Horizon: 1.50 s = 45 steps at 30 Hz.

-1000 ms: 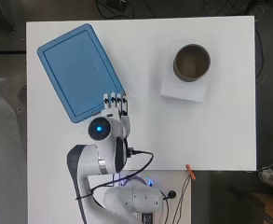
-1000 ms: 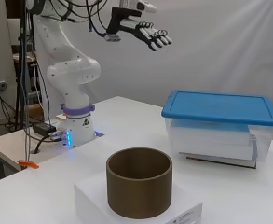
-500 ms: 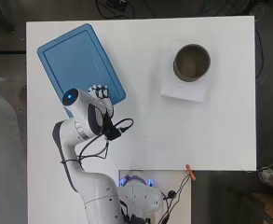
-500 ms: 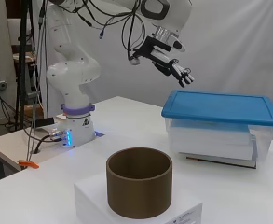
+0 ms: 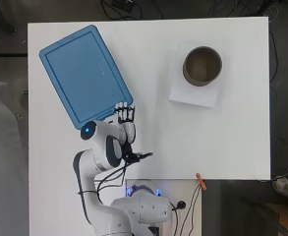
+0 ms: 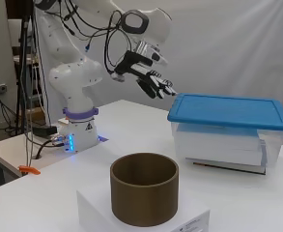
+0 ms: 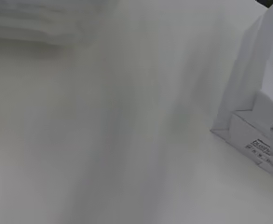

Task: Teleoperate dual arm-hand system to remove items from a box

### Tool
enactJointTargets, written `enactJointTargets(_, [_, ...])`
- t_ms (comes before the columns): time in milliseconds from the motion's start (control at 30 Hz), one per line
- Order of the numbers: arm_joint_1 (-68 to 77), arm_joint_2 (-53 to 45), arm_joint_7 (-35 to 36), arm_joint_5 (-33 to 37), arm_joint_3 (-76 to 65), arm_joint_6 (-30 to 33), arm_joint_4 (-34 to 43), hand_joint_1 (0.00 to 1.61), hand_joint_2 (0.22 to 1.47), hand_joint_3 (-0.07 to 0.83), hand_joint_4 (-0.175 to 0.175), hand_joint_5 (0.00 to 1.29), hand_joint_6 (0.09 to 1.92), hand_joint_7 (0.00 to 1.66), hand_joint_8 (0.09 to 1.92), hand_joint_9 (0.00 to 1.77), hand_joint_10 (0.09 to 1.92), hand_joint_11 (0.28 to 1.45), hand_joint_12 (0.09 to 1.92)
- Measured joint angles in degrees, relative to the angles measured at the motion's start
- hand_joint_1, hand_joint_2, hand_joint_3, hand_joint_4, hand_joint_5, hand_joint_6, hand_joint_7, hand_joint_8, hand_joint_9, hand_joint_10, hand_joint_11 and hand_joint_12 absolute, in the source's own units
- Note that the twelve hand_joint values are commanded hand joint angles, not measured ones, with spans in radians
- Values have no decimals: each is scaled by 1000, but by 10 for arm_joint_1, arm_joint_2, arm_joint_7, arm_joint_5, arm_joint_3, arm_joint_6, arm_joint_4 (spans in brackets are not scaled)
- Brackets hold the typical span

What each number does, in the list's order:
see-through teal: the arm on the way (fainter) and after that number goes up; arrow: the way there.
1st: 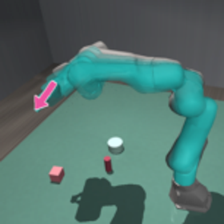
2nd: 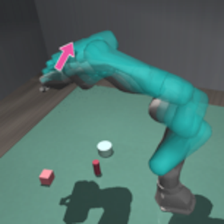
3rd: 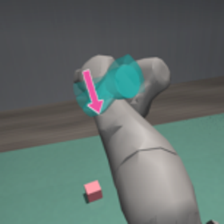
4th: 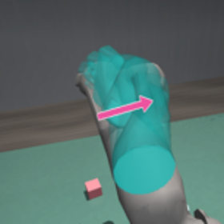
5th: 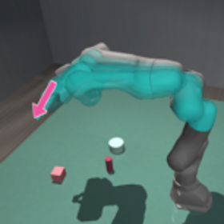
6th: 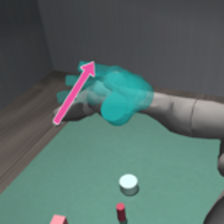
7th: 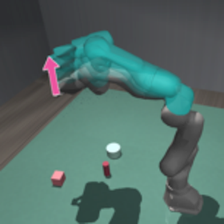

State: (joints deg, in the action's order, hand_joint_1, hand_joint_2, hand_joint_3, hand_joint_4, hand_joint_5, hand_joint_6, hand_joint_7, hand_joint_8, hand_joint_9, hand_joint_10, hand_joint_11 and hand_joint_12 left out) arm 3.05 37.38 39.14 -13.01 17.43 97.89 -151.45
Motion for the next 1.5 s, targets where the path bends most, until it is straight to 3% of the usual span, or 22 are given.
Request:
enactJointTargets(133, [-5, -33, -22, -78, 43, 4, 0, 282, 797, -6, -103, 0, 87, 0, 87, 53, 87, 339, 87])
enactJointTargets(267, [-10, -65, -45, -94, 73, 8, 32, 290, 811, 1, -58, 0, 87, 0, 87, 16, 87, 334, 87])
enactJointTargets(433, [-15, -117, -95, -117, 120, 19, 56, 323, 822, 5, -44, 0, 87, 0, 87, 10, 87, 324, 87])
enactJointTargets(633, [-16, -144, -78, -147, 147, 29, 64, 413, 852, 12, -36, 0, 87, 0, 87, 14, 87, 311, 87])
enactJointTargets(733, [-21, -191, -132, -176, 174, 0, 91, 830, 1065, 49, -16, 0, 87, 0, 87, 47, 87, 309, 87])
enactJointTargets(767, [-22, -207, -145, -183, 178, -6, 100, 907, 1141, 50, -8, 126, 87, 130, 87, 208, 87, 340, 87])
enactJointTargets(800, [-21, -238, -152, -187, 178, -21, 122, 1071, 1176, 34, -41, 377, 427, 362, 537, 463, 526, 527, 136])
enactJointTargets(833, [-20, -259, -149, -184, 175, -39, 143, 1123, 1209, 20, -33, 568, 784, 518, 992, 604, 993, 604, 426])
enactJointTargets(867, [-19, -272, -140, -181, 172, -53, 161, 1201, 1218, 11, -49, 677, 980, 606, 1226, 696, 1253, 609, 665])
enactJointTargets(900, [-17, -283, -121, -177, 166, -67, 183, 1258, 1217, 5, -65, 740, 1067, 656, 1338, 754, 1370, 596, 805])
enactJointTargets(1000, [-12, -268, -80, -166, 157, -34, 180, 1324, 1205, -1, -114, 817, 1054, 712, 1437, 814, 1452, 576, 908])
enactJointTargets(1033, [-10, -263, -73, -164, 155, -20, 170, 1329, 1201, 0, -114, 826, 1052, 720, 1435, 820, 1445, 579, 885])
enactJointTargets(1133, [-4, -245, -54, -164, 157, -10, 150, 1338, 1205, -1, -165, 812, 1127, 715, 1427, 800, 1428, 595, 758])
enactJointTargets(1267, [2, -221, -29, -182, 162, -67, 180, 1339, 1206, -1, -175, 808, 1150, 716, 1418, 796, 1421, 606, 710])
enactJointTargets(1367, [3, -216, -22, -188, 164, -75, 186, 1339, 1205, -1, -175, 794, 1191, 720, 1421, 803, 1391, 615, 720])
enactJointTargets(1433, [3, -221, -15, -208, 162, -80, 196, 1330, 1228, -1, -175, 700, 1400, 698, 1489, 800, 1328, 622, 736])
enactJointTargets(1500, [6, -216, 10, -241, 141, -59, 223, 1324, 1251, -1, -175, 602, 1479, 682, 1565, 788, 1348, 602, 832])
